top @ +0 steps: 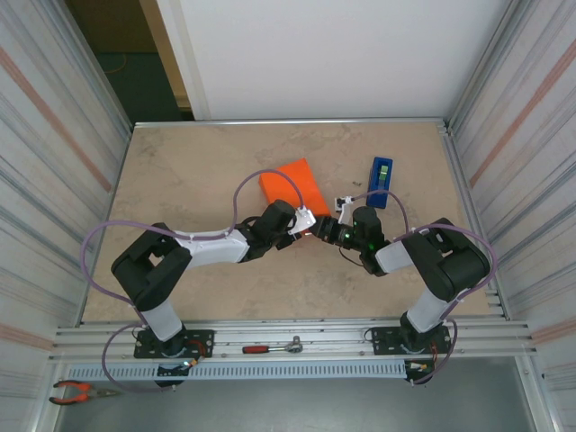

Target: Wrap the gift box in paper

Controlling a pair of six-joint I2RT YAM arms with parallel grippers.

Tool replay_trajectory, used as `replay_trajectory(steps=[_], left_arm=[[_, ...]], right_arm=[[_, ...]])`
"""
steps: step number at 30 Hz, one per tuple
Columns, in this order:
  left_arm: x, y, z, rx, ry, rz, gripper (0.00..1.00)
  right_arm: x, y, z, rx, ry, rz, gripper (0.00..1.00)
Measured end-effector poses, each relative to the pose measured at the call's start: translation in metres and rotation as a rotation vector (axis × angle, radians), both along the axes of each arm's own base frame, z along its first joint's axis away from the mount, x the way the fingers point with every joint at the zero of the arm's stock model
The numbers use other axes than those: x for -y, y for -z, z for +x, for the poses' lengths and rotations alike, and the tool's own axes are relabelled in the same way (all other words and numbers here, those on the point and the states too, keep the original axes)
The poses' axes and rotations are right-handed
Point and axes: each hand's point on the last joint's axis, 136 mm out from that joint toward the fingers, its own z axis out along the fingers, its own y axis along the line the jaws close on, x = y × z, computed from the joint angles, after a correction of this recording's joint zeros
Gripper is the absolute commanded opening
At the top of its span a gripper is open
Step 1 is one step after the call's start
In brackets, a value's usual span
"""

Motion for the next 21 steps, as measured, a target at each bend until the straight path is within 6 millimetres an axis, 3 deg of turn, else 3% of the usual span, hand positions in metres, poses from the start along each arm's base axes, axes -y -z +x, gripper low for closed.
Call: replay_trajectory(steps=[6, 13, 14, 19, 21], left_arm=[[0.0, 0.0, 0.0, 0.0, 0.0, 0.0, 0.54], [0.0, 0.0, 0.0, 0.0, 0.0, 0.0, 0.54], [0.0, 0.0, 0.0, 0.0, 0.0, 0.0, 0.54], [0.0, 0.0, 0.0, 0.0, 0.0, 0.0, 0.54], [0.0, 0.0, 0.0, 0.0, 0.0, 0.0, 0.54]], right_arm=[[0.003, 0.002, 0.0, -0.007, 0.008, -0.004, 0.3], [0.034, 0.009, -0.006, -0.044, 0.072, -0.027, 0.31], [0.036, 0.007, -0.007, -0.045, 0.075, -0.031, 0.29], [0.032, -0.005, -0.016, -0.022, 0.043, -0.047, 0.0], [0.028, -0.005, -0.019, -0.028, 0.025, -0.051, 0.0]])
